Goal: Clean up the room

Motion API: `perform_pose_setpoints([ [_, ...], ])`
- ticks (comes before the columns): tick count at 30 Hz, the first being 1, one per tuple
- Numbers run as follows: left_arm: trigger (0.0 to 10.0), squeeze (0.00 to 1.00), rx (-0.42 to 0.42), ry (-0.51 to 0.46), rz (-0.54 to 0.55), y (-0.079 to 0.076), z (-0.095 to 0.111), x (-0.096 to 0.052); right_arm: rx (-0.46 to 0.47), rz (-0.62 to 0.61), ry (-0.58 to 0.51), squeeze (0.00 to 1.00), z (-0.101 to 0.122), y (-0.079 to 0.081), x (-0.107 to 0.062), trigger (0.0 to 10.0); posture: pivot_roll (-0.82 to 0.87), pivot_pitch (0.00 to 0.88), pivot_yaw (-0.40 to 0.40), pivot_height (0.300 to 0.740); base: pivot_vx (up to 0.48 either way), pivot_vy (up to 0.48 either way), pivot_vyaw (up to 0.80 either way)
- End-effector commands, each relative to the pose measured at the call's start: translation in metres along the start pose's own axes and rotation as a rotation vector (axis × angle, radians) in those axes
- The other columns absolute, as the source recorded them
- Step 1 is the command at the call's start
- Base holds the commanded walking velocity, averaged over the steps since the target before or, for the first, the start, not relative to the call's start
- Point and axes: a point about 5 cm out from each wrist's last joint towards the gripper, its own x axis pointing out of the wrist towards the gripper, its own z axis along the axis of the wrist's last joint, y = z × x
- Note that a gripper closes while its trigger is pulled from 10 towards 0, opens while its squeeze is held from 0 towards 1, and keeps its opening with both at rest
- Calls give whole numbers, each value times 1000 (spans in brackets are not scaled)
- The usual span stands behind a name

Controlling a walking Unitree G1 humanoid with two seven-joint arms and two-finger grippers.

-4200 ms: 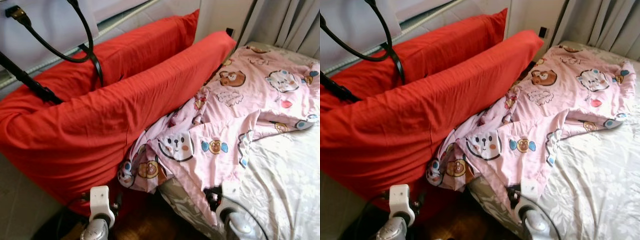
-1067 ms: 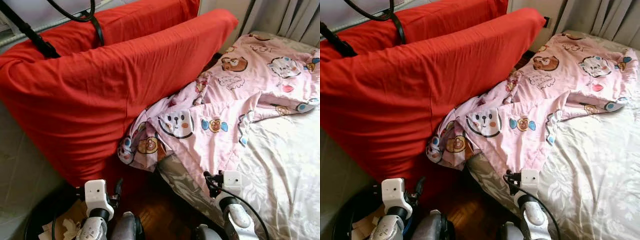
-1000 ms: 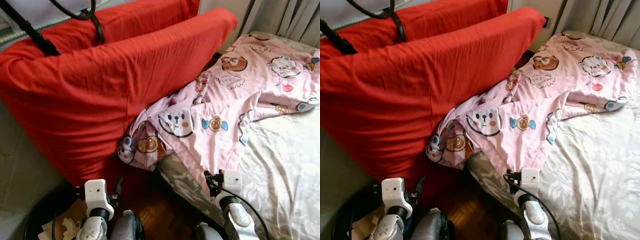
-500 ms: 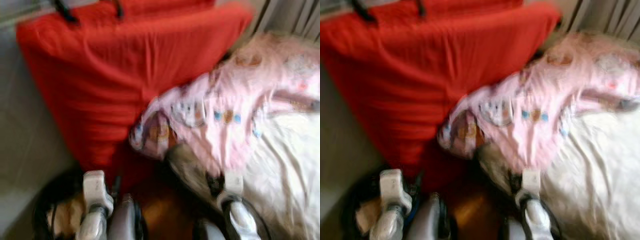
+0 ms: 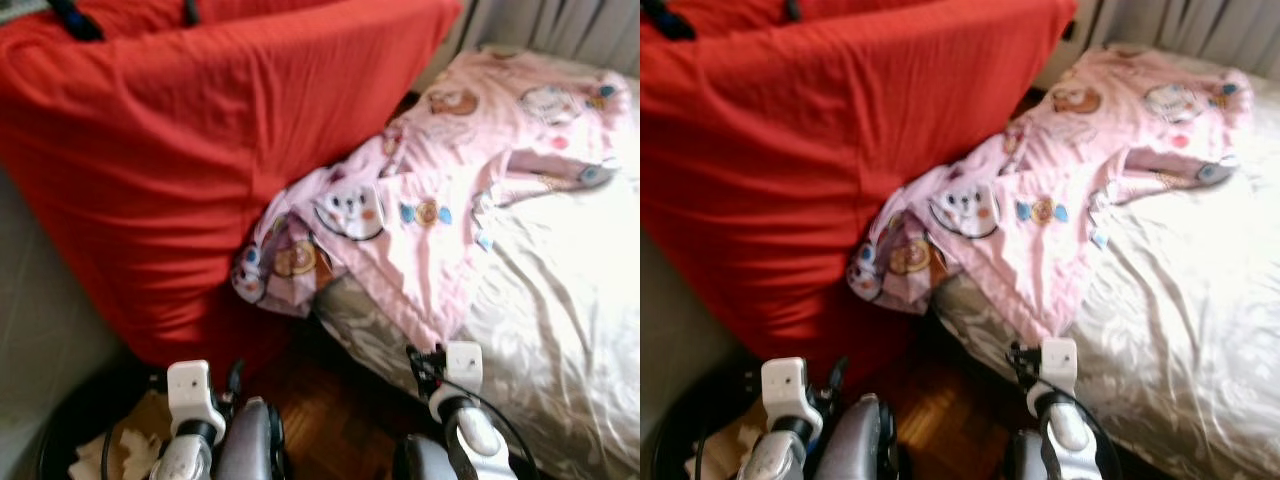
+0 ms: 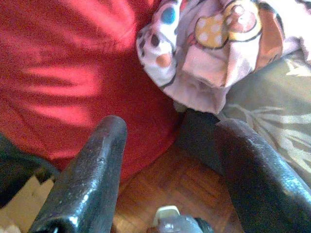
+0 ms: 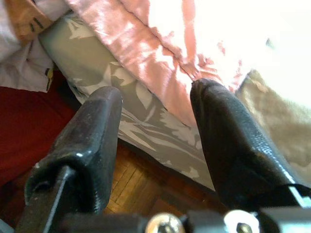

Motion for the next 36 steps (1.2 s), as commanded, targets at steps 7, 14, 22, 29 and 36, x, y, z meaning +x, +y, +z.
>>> perform_pose_setpoints([
  [7, 10000, 0, -12, 25, 7, 2, -6, -4, 11, -14, 21, 0, -5, -1, -2, 10000, -28, 166, 4, 636, 0, 0, 0],
  [14, 10000, 0, -11, 23, 5, 2, -6, -3, 13, -12, 16, 0, -4, 0, -2, 10000, -28, 166, 6, 636, 0, 0, 0],
  [22, 10000, 0, -13, 21, 1, 1, -5, -3, 10, -3, 11, 0, -3, 2, -1, 10000, -27, 164, 8, 636, 0, 0, 0],
  [29, 10000, 0, -12, 22, 1, 2, -5, -3, 10, 2, 10, 0, -3, 3, -1, 10000, -25, 164, 9, 636, 249, 0, 0],
  [36, 10000, 0, -12, 22, 1, 2, -5, -3, 7, 7, 10, 0, -2, 4, 0, 10000, -26, 164, 8, 636, 266, 0, 0],
])
